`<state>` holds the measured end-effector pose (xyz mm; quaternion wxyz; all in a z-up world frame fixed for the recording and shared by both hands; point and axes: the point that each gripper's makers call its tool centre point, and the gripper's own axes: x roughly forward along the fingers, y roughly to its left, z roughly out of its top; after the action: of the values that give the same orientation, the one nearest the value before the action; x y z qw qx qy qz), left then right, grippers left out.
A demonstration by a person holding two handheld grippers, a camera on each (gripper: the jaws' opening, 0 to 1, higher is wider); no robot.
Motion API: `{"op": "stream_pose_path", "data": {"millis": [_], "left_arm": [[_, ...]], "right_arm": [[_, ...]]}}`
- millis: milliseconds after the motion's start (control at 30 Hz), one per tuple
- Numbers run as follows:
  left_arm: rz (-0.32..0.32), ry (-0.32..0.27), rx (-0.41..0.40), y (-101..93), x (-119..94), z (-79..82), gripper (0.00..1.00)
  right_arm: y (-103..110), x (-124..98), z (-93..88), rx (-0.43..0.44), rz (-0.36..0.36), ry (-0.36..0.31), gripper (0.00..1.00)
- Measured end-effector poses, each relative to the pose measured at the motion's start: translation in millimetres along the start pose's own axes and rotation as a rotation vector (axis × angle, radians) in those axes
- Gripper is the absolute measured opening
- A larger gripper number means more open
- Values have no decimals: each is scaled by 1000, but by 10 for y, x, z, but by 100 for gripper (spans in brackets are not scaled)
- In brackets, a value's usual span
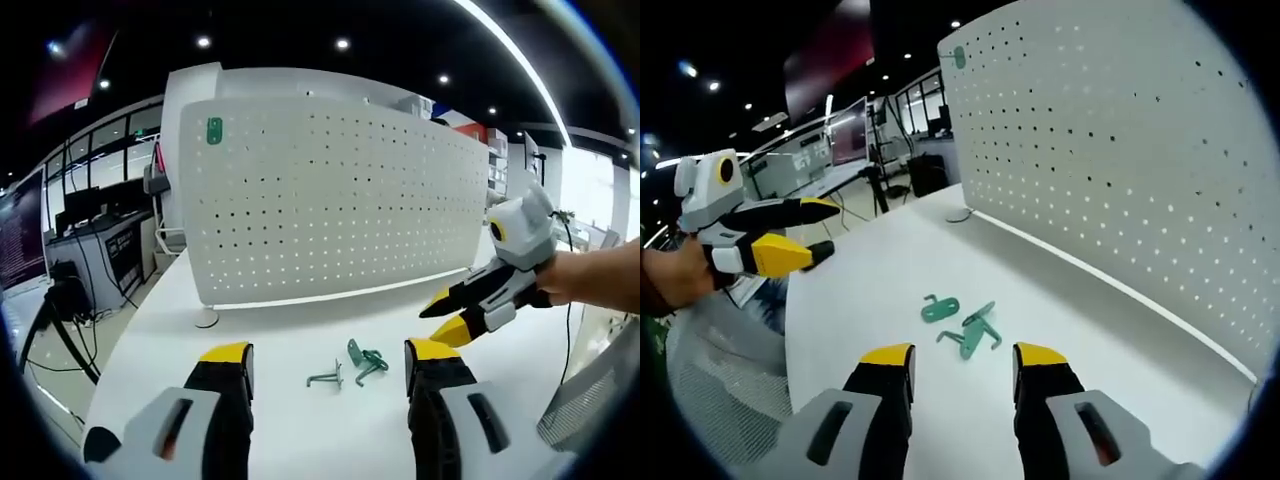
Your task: Insert the hook assembly into the mounting plate slot until the hook locks in place.
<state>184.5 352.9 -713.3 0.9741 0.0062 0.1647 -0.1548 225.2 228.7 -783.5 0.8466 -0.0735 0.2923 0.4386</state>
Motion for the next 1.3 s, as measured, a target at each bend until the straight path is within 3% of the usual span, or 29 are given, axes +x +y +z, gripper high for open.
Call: {"op": "stream_pose_path", "data": {"millis": [800, 1067, 1300], "left_arm": [[-56, 48, 27, -94, 2, -86, 62], [-141, 134, 52, -195, 7, -259, 61], [-184, 172, 54, -261, 7, -349, 61]], "right_arm": [[4, 346, -217, 1, -9, 65, 26], [4, 417, -243, -7, -14, 75, 23], [2, 456, -255, -14, -13, 80, 21]]}}
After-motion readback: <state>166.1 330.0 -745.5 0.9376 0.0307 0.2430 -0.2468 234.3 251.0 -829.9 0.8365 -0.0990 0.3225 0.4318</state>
